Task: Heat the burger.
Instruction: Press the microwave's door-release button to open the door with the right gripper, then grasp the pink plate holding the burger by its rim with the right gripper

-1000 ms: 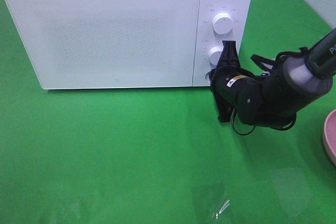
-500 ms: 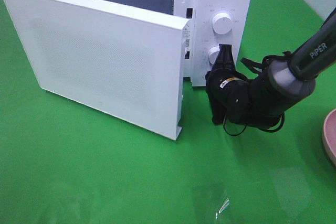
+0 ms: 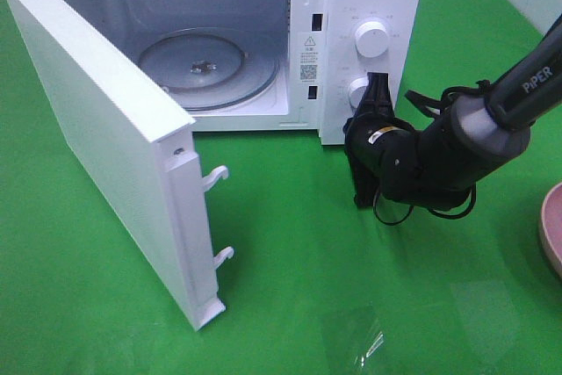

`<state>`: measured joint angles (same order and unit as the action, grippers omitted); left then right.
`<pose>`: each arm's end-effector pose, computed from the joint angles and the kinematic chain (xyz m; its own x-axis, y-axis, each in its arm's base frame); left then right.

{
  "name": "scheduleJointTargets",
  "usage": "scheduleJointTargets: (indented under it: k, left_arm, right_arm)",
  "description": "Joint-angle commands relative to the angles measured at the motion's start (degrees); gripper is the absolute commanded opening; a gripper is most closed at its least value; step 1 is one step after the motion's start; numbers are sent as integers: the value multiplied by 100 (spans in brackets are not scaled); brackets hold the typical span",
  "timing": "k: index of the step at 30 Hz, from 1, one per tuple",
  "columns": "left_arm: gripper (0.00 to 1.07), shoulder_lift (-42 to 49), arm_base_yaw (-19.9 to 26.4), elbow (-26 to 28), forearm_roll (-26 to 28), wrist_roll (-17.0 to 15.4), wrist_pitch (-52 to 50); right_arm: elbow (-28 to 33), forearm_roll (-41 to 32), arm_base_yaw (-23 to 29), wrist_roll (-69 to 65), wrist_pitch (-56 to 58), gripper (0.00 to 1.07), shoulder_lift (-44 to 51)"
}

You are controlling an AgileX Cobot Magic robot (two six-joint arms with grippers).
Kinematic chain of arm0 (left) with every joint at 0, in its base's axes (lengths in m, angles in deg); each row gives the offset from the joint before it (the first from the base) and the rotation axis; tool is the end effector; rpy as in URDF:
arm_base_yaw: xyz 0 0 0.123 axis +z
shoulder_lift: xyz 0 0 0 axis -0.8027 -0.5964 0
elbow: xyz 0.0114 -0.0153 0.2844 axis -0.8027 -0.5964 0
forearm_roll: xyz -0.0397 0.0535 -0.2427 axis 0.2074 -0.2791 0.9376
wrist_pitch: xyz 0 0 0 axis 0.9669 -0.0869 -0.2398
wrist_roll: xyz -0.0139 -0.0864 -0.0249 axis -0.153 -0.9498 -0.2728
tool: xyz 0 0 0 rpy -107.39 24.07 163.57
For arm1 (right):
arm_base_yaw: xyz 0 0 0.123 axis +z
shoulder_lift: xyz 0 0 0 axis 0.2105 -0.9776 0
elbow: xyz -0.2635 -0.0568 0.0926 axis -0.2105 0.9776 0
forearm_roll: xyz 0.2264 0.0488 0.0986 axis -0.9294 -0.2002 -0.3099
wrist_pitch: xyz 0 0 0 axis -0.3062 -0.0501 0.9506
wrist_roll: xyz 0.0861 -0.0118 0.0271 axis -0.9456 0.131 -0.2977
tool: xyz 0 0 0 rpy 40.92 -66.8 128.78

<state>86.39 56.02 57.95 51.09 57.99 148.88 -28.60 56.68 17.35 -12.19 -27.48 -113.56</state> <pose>-0.0053 -0.0105 0.2787 -0.4327 0.0454 -0.9004 0.0846 0.9964 0.0096 0.3543 0.1598 0.0752 -0.0470 0.9963 0.0717 0.3954 -0.0474 0.9173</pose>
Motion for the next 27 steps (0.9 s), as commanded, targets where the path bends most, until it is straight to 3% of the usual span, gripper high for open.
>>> scheduleJointTargets:
  k: [1, 13, 27]
  left_arm:
    - [102, 97, -17, -17, -11, 6, -86]
    - [102, 97, -17, -17, -11, 6, -86]
    - [102, 97, -17, -17, -11, 6, -86]
  right_arm:
    - [-86, 309, 29, -40, -779, 0, 195]
    - [607, 338, 327, -246, -722, 0, 498]
    - [1684, 476, 327, 298, 23, 0, 1662]
